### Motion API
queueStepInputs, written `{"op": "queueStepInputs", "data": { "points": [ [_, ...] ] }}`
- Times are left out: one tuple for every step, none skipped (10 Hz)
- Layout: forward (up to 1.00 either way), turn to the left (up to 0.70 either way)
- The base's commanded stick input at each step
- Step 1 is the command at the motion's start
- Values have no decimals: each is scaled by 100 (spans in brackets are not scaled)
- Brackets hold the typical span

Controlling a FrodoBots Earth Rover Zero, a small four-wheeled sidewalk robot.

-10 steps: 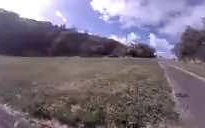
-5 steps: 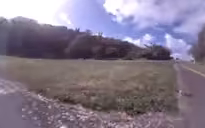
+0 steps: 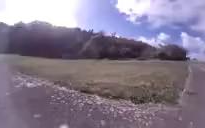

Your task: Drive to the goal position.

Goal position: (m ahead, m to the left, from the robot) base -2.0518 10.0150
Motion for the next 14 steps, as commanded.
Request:
{"op": "queueStepInputs", "data": {
  "points": [
    [100,40],
    [100,40],
    [100,40],
    [100,40],
    [100,40],
    [100,40],
    [100,40],
    [100,40],
    [100,40],
    [100,40],
    [100,40],
    [100,40],
    [100,40],
    [100,40]
  ]
}}
